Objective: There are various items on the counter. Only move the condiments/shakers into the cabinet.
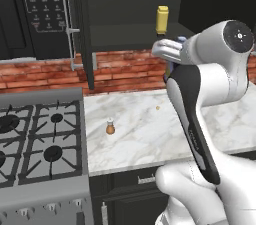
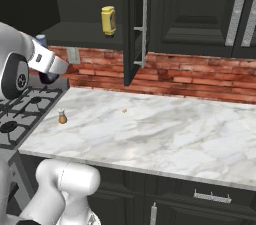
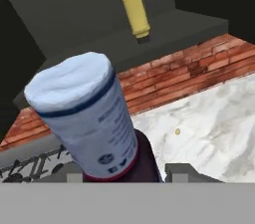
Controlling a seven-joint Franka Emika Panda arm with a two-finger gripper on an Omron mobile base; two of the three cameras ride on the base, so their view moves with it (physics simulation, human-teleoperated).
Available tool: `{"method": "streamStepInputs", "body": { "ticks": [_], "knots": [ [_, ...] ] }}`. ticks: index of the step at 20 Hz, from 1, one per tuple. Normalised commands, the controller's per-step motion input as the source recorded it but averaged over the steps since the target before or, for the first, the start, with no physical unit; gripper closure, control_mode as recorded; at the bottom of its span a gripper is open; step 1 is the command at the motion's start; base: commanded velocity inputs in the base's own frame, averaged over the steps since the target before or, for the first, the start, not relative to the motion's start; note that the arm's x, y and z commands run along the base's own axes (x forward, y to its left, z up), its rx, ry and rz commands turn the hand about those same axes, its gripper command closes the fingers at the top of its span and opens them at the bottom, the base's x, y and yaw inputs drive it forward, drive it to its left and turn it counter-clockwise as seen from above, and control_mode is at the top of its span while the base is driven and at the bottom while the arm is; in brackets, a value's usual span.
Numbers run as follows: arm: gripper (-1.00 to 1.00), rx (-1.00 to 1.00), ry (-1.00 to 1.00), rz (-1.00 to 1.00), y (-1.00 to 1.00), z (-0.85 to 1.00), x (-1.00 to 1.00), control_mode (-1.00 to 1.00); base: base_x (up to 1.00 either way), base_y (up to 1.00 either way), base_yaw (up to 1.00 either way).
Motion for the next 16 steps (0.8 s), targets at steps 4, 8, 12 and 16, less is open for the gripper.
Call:
{"method": "streamStepInputs", "body": {
  "ticks": [4,8,12,16],
  "knots": [
    [1.0,0.0,-0.14,0.0,0.02,0.34,0.01,-1.0,0.0,0.0,0.0],
    [1.0,0.0,-0.08,0.0,0.0,0.24,0.15,-1.0,0.0,0.0,0.0],
    [1.0,0.0,-0.1,0.0,0.0,0.15,0.36,-1.0,0.0,0.0,0.0],
    [1.0,0.0,-0.01,0.0,0.0,0.1,0.64,-1.0,0.0,0.0,0.0]
  ]
}}
